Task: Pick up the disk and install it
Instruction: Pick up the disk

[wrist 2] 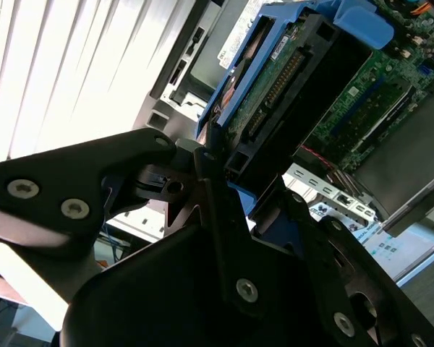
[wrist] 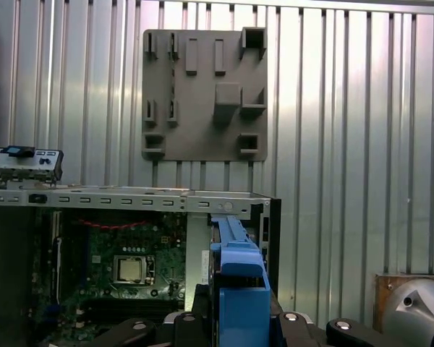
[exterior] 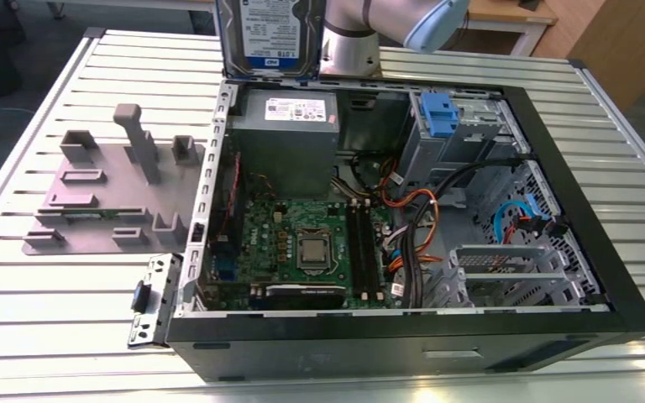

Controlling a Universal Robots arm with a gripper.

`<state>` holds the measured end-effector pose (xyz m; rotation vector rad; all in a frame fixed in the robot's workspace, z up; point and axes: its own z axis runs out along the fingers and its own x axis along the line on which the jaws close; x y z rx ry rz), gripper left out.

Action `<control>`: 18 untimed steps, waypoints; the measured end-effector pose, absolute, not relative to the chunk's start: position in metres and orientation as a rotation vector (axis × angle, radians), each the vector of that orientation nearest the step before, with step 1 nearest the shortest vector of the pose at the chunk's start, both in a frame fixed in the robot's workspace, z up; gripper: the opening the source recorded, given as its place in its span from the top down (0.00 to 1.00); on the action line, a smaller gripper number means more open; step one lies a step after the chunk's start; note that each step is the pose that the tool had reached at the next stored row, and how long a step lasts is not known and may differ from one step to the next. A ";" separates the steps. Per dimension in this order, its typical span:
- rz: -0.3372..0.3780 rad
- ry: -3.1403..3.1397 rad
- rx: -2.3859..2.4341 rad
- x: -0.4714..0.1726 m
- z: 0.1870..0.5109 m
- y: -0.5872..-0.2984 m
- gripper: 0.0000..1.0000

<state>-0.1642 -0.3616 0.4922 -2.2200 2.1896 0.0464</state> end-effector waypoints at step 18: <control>0.046 2.190 -2.220 -0.164 0.492 -0.366 0.64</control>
